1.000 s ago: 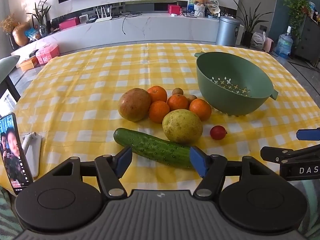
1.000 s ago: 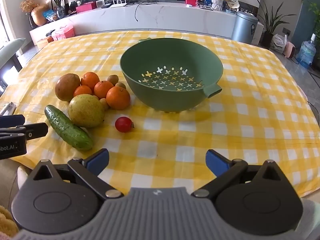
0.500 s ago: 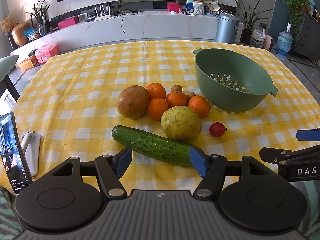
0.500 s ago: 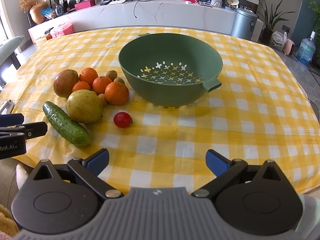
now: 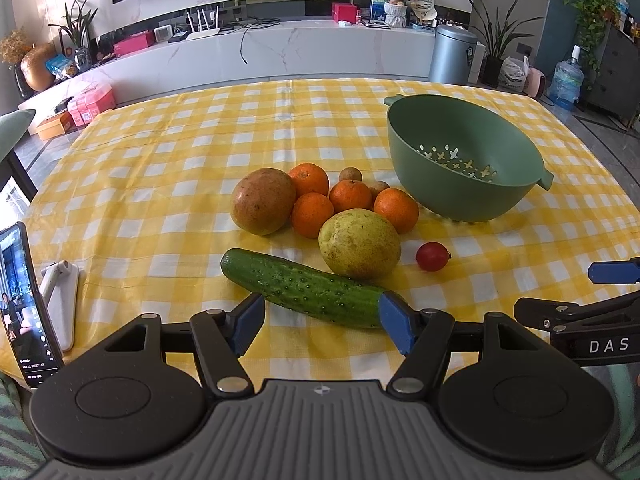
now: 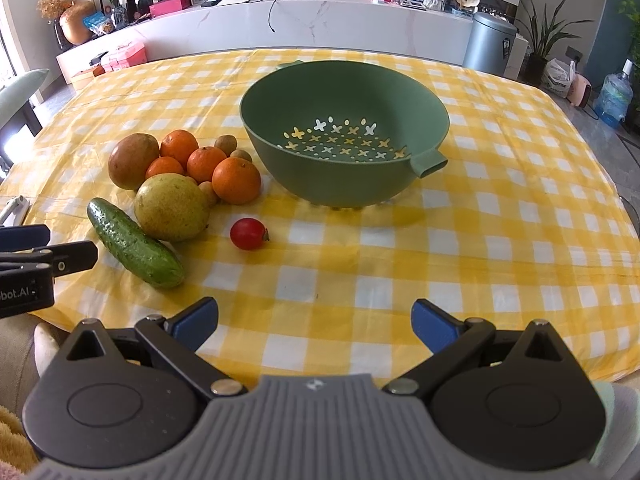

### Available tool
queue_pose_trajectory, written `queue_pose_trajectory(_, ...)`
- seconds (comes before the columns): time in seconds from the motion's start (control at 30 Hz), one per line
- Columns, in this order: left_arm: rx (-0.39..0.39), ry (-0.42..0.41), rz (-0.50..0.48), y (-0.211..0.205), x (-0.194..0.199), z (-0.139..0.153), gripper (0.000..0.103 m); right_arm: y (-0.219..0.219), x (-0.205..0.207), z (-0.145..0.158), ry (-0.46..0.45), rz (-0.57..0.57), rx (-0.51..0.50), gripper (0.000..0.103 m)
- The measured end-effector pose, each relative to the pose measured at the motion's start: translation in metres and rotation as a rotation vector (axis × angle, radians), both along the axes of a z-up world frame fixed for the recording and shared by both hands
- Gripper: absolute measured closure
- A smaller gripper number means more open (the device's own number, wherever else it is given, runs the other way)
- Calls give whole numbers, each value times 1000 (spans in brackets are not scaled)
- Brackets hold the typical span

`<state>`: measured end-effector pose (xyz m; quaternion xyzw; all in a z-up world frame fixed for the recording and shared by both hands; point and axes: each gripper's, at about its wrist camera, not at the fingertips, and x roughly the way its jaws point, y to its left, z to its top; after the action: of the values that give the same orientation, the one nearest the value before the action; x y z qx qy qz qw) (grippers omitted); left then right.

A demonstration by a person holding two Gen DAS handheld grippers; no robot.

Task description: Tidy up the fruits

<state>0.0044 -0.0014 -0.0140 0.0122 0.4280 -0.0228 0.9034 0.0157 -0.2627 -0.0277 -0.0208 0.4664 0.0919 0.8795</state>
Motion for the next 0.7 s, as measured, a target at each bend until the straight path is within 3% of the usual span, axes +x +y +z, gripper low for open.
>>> queue_pose_trajectory(0.7,-1,15,-4,0,-1,0,25,-1,-1,-1,5,0,0,4)
